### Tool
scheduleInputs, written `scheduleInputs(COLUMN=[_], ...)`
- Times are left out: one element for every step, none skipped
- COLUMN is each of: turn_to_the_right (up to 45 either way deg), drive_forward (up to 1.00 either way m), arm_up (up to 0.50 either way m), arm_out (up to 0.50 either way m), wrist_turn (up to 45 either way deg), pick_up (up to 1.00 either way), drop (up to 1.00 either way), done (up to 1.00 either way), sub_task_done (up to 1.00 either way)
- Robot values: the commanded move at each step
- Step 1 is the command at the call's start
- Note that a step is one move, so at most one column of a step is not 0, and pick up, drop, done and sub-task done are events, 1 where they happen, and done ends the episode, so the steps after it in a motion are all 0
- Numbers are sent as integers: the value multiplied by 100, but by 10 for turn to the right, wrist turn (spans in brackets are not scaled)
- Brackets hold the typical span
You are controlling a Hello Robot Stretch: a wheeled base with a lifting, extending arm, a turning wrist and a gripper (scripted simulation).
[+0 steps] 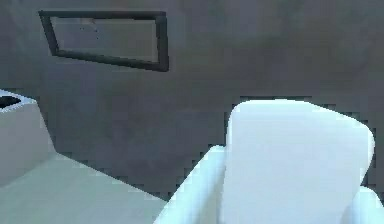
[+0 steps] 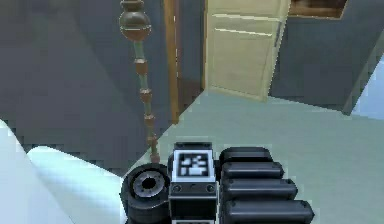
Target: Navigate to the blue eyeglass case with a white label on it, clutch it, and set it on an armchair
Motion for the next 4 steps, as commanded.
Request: scheduleInputs(turn_to_the_right=[-450,-60,0,450], drive_forward=[0,0,20,0], arm_up=[0,0,0,0], arm_out=[0,0,0,0], wrist_turn=[0,0,0,0], pick_up=[0,0,0,0], drop=[0,0,0,0], done=[0,0,0,0], sub_task_done=[0,0,0,0])
